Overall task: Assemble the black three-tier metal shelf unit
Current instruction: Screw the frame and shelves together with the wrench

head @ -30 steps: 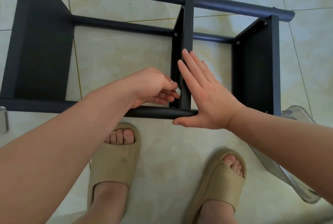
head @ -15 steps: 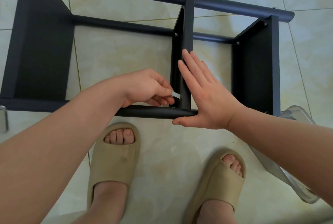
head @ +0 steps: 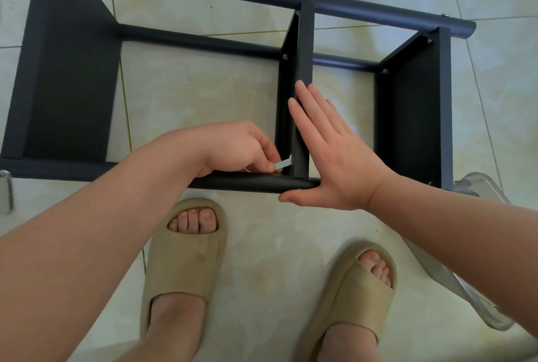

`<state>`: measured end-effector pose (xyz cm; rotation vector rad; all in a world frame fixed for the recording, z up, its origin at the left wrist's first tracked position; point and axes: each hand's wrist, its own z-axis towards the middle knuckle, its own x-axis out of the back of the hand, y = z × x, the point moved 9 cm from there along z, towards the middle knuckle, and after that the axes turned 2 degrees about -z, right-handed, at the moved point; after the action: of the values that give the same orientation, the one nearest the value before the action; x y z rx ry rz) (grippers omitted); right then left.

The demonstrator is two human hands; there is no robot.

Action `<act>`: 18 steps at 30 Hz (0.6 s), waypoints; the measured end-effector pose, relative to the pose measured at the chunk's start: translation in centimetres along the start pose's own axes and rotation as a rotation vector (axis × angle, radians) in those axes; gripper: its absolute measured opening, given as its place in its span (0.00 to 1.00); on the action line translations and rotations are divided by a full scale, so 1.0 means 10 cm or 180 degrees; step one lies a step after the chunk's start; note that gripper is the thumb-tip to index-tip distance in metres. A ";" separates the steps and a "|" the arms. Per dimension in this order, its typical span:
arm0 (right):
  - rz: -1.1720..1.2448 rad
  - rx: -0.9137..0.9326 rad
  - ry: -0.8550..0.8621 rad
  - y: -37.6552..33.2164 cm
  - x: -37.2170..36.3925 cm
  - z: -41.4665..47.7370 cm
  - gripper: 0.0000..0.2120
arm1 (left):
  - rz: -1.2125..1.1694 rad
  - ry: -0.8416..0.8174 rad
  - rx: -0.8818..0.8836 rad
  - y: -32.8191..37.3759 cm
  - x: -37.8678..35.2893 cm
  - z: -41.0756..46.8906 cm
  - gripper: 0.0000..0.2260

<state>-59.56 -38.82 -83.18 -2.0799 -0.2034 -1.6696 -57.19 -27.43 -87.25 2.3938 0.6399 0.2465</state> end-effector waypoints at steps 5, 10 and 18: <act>0.0018 -0.0002 0.0017 0.00 0.00 0.00 0.59 | 0.0062 0.0244 -0.0096 0.02 0.09 0.00 0.04; 0.0011 0.0010 0.0014 0.00 -0.01 0.00 0.59 | 0.0273 0.0451 -0.0347 0.10 0.20 -0.01 0.05; 0.0021 0.0018 0.0021 0.00 0.00 0.00 0.59 | -0.1139 0.0564 -0.0143 0.07 0.08 0.11 0.02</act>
<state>-59.54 -38.85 -83.17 -2.0685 -0.1985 -1.6699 -55.85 -28.12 -87.69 2.1817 1.1159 0.3154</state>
